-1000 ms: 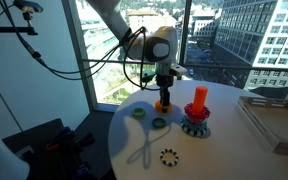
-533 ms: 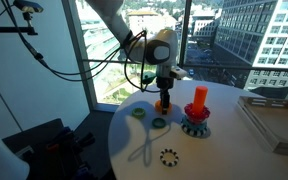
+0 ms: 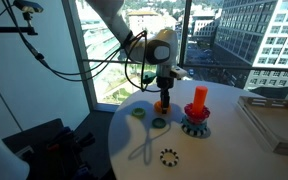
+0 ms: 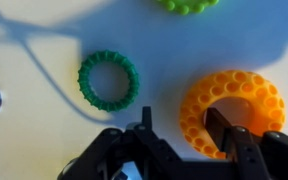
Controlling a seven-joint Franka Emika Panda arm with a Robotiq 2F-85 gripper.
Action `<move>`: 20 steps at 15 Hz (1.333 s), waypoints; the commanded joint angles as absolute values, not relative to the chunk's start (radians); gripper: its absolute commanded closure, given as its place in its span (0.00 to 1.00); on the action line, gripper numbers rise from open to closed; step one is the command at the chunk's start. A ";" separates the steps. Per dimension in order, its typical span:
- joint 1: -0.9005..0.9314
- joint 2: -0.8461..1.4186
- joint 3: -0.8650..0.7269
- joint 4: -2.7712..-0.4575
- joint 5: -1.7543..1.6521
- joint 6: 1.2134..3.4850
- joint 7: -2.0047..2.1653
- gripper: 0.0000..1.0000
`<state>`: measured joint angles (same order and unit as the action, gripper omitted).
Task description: Put the orange ring around the orange rod
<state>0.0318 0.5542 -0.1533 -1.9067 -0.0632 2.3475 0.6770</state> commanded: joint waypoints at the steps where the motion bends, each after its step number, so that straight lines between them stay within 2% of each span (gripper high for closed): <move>1: 0.040 0.569 -0.164 -1.881 -0.047 2.339 0.691 0.54; 3: 0.040 0.570 -0.164 -1.883 -0.046 2.340 0.694 0.61; 4: 0.041 0.570 -0.164 -1.883 -0.046 2.341 0.697 0.80; 8: 0.039 0.560 -0.163 -1.887 -0.044 2.336 0.696 0.96; 9: 0.038 0.553 -0.161 -1.889 -0.042 2.331 0.690 0.94; 20: 0.050 0.452 -0.185 -1.886 -0.071 2.302 0.705 0.95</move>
<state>0.0366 0.5006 -0.1674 -1.8950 -0.0583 2.3440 0.6852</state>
